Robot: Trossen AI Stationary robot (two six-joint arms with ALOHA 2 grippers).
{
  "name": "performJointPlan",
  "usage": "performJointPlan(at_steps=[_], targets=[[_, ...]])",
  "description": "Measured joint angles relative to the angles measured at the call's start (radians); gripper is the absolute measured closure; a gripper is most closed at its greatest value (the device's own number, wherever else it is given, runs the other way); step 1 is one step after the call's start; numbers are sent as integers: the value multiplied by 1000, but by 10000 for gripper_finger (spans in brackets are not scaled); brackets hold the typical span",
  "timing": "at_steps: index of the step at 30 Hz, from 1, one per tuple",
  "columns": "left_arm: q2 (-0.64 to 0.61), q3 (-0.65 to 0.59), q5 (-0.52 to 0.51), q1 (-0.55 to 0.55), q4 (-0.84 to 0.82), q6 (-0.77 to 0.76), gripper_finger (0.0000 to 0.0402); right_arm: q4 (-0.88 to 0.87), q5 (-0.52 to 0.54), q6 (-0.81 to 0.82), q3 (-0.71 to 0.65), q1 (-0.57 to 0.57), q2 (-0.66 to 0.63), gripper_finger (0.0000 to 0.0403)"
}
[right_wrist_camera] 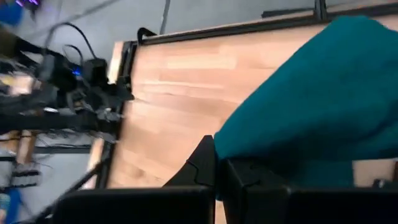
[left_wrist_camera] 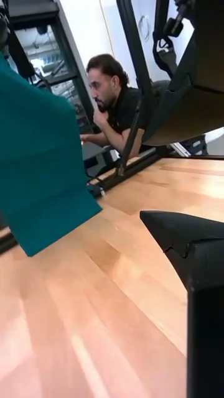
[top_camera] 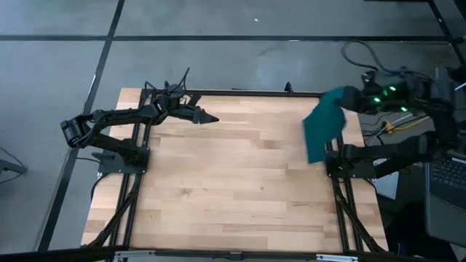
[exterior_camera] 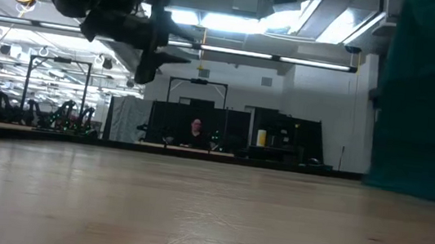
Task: Fold microfiber towels
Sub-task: Fold the dark green napkin
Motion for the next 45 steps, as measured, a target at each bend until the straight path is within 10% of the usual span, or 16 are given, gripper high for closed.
performJointPlan(at_steps=[7,20,30,45], targets=[[0,43,7,0,0,7,221,22,-91,-185,-13,-53,205,400],[-43,54,27,0,0,10,221,820,-602,-390,-213,-107,726,400],[-136,54,25,41,-1,-26,221,1361,-775,-293,-138,-54,1111,395],[-187,54,100,122,-1,-54,221,1409,-904,-256,-40,-55,1198,89]])
